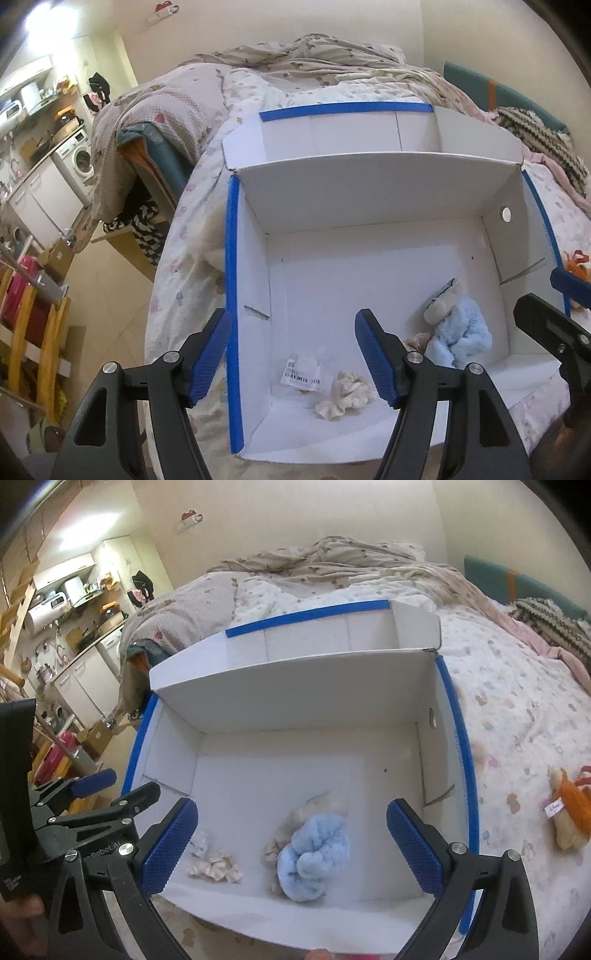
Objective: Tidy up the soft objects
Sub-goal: 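Raise both open grippers away from the box contents, then grasp the white sock with the right gripper while the left gripper grasps the tan translucent block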
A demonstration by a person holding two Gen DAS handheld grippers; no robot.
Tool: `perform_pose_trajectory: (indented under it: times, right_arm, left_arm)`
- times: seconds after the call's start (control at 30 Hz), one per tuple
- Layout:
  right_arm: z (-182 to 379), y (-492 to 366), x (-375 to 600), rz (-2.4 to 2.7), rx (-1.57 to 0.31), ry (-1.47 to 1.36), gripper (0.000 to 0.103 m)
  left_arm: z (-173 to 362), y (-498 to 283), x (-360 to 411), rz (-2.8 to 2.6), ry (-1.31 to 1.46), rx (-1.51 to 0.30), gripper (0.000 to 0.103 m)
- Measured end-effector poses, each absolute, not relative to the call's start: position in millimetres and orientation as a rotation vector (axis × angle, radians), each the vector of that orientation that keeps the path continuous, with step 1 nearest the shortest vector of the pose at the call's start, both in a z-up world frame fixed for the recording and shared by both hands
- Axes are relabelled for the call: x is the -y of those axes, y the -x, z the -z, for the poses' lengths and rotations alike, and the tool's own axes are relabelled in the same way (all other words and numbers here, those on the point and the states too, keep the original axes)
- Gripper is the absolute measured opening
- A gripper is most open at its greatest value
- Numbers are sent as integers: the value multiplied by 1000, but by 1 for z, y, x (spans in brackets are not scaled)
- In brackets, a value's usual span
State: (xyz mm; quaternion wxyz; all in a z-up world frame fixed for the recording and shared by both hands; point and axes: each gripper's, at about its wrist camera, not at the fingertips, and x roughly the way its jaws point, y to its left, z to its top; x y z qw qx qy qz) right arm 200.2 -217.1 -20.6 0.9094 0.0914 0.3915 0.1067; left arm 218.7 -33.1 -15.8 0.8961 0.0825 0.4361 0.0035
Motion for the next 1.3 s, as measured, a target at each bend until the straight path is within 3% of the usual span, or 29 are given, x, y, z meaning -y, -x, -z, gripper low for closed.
perform_pose_trajectory:
  times: [0.33, 0.97, 1.1, 1.3]
  right_arm:
    - [18, -170, 224, -224, -805, -178, 103]
    - [51, -114, 239, -198, -865, -185, 103]
    - [61, -113, 241, -195, -895, -200, 103]
    - [70, -113, 254, -157, -929, -271, 103]
  left_arm:
    - [7, -189, 18, 50, -142, -881, 67]
    - [40, -140, -16, 20, -123, -944, 68]
    - [50, -137, -21, 8, -102, -953, 77]
    - [54, -130, -22, 22, -106, -955, 77]
